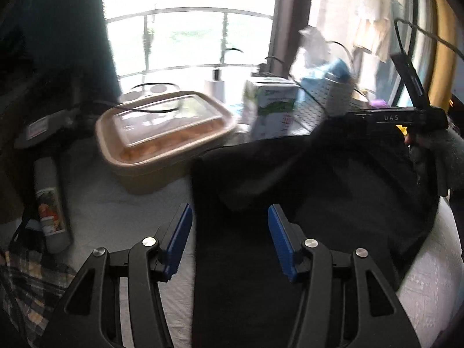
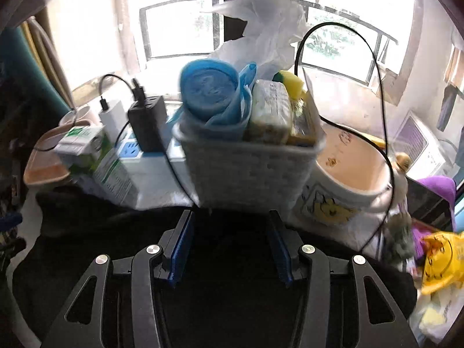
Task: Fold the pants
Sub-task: 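Lower the pants onto the bed and open both tools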
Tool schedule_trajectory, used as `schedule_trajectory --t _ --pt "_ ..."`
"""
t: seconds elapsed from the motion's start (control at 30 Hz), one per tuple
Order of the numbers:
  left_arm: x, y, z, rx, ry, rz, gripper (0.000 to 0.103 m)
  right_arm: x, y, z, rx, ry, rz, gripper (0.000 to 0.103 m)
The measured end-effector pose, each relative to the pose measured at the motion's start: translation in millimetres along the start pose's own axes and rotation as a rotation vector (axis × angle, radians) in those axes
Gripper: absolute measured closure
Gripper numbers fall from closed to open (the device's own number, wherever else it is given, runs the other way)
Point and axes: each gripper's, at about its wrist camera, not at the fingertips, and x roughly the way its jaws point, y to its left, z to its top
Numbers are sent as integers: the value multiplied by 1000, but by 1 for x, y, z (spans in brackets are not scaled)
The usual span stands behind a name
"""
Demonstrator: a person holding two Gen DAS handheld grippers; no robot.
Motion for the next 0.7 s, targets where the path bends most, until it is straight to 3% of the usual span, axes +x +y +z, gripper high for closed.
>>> schedule_trajectory --t 0.07,0.17,0.37,0.53,0.7 --pt "7 -13 2 62 22 -15 49 -12 -6 -11 6 -13 9 50" --pt "29 -29 5 166 60 34 49 -27 -3 -28 10 -17 31 50" --pt "55 -27 20 158 101 119 49 -6 27 -52 -44 43 109 50" --pt "61 -27 30 208 50 287 49 0 38 -52 -49 39 133 50" --pt "34 -17 42 126 -86 386 49 -22 24 -60 -19 4 105 50"
